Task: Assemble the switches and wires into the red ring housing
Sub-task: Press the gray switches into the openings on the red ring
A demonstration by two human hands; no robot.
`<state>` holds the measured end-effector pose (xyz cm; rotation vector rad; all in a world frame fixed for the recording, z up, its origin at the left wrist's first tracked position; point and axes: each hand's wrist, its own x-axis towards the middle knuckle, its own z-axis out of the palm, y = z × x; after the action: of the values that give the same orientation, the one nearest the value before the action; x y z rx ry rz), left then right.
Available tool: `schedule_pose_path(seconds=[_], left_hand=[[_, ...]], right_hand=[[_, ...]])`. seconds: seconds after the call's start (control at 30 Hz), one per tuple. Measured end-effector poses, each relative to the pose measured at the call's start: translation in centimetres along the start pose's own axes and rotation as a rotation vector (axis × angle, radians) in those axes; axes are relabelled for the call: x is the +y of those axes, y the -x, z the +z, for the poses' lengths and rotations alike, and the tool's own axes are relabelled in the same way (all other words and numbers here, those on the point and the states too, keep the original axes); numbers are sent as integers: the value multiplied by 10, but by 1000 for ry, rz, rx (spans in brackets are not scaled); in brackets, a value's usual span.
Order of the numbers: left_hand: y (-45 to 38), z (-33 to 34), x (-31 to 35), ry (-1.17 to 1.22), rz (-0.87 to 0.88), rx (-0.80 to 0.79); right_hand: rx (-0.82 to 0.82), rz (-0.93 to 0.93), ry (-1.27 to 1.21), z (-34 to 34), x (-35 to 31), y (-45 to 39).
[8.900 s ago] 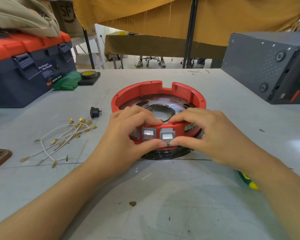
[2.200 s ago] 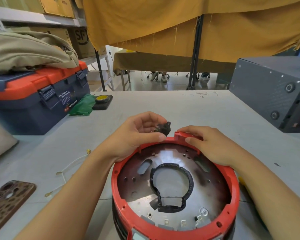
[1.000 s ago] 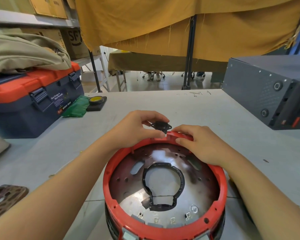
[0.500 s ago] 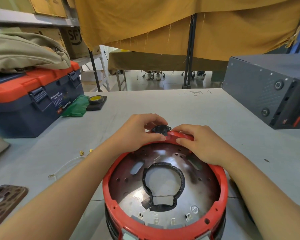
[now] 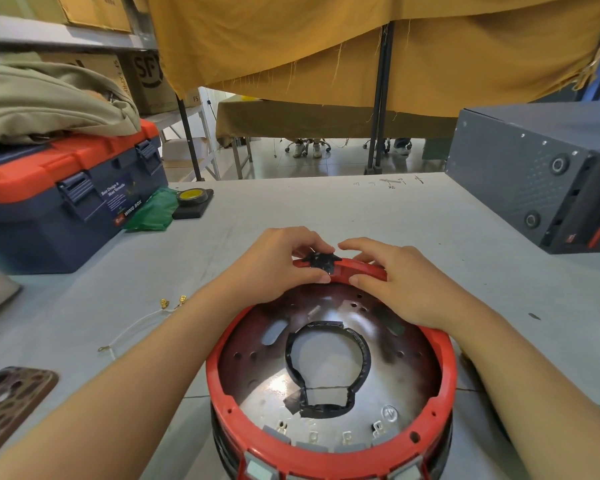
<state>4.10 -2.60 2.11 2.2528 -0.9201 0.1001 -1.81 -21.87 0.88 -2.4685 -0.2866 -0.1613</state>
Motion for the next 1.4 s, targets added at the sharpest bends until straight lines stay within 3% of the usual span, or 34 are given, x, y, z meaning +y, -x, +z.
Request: schedule_pose_path(seconds=[0.43, 1.4], left_hand=[[-4, -2, -3, 131, -89, -62], [-7, 2, -6, 112, -90, -96]], right_hand=[[-23, -181, 148, 0, -5, 2], [-145, -84, 147, -4, -11, -12]])
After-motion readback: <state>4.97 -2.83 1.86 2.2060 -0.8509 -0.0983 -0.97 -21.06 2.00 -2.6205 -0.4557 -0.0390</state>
